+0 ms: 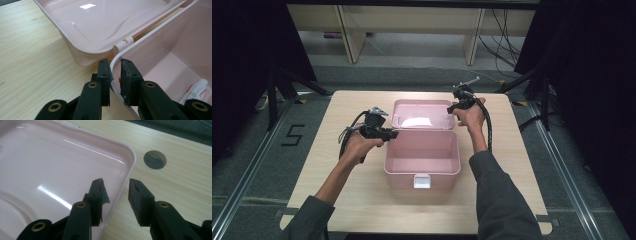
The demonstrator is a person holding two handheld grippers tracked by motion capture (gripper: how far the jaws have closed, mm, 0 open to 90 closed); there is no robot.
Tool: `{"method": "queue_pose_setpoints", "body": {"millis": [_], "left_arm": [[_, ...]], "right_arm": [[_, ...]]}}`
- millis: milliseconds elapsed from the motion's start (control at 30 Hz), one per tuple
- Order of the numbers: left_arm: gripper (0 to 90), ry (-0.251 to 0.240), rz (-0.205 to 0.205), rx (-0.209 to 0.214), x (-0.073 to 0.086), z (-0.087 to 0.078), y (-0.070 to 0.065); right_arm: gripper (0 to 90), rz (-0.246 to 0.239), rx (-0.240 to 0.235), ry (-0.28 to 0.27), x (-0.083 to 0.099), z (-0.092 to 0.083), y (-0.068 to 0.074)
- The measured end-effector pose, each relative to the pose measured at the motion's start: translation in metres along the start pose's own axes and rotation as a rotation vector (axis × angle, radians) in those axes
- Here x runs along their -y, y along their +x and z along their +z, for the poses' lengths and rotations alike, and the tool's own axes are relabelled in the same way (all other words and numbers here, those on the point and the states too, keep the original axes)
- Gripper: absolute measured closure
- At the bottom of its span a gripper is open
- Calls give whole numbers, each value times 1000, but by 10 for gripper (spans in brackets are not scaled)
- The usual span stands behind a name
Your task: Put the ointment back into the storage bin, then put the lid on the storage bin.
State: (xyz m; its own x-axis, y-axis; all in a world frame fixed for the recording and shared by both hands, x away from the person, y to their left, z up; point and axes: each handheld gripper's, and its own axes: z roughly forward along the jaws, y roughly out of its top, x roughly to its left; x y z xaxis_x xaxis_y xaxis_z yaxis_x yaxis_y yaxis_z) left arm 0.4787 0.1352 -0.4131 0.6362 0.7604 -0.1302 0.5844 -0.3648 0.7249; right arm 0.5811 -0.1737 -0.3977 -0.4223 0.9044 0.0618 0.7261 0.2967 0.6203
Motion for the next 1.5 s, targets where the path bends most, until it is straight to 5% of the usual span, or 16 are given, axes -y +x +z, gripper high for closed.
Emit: {"method": "queue_pose_setpoints", "body": {"millis": [33,100,633,733,867,1167,1333,1500], "left_arm": [[774,1,1,0,0,0,0],[774,2,1,3,0,0,1],[774,-3,2,3,0,0,0],[775,-2,3,2,0,0,1],[775,-6,7,2,0,0,0],[775,-10,12,5,1,0,0],[775,-18,10,5,1,1,1],[775,-15,17,10,1,0,1]], "right_arm": [[658,-30,7,-5,0,0,-2],[662,6,9,8,0,2,-1],[706,-14,22,12,-2,11,-4],[706,20,32,28,-2,13,-2],[706,-18,40,23,-1,14,-3],[709,29,48,45,-1,17,-1],[746,13,33,27,-1,19,-2],[767,25,65,22,-2,17,2]]}}
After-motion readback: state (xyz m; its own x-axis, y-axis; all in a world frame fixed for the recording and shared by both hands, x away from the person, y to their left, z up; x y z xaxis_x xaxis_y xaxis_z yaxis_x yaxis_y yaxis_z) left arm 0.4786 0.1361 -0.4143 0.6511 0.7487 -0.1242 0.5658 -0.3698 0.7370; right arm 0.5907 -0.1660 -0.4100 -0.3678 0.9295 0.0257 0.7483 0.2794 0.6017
